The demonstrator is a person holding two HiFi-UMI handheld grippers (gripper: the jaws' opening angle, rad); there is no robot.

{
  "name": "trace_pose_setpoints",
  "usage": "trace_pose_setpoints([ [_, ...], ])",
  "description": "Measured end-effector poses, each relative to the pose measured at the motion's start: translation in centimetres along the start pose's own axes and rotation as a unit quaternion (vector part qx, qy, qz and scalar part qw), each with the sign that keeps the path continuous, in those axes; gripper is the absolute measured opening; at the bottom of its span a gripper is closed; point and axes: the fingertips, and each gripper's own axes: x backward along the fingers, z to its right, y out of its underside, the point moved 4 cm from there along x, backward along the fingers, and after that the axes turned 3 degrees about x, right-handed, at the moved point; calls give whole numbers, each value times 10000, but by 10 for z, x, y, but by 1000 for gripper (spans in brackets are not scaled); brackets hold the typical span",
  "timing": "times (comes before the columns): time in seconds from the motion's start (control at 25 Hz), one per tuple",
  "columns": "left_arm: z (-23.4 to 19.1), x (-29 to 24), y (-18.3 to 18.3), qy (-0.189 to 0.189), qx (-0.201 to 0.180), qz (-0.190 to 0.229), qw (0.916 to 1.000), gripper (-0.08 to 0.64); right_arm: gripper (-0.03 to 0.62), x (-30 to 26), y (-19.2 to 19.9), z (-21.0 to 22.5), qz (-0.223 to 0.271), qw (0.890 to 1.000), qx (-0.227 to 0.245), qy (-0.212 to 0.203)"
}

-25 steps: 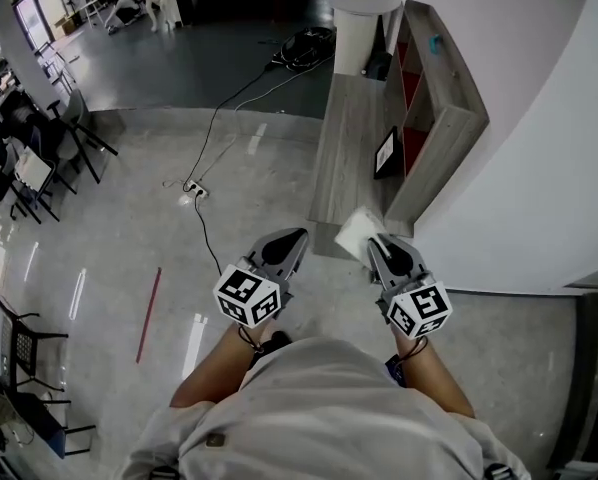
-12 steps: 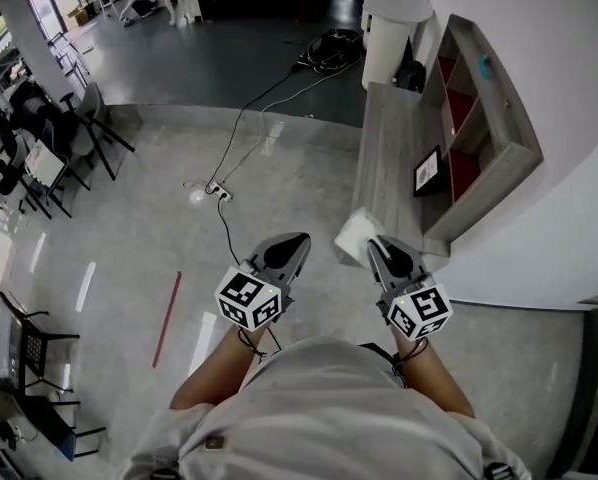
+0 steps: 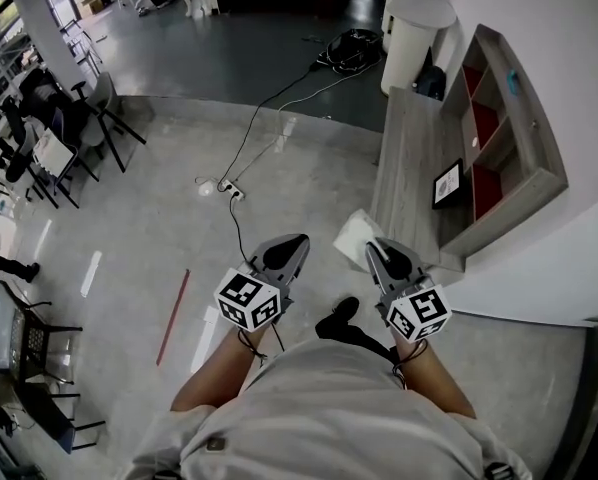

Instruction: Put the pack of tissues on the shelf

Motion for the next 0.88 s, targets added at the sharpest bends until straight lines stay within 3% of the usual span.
trace_pose_setpoints([
  [0.4,-50,-38,-10,-201,-113,-52,9997,15,63,-62,3,40,83,9998,-23,-203],
  [0.88,-97,-162,-32,-170,-105,-91,9998,15,63,-125,-2,158,1,9997,18,-225],
])
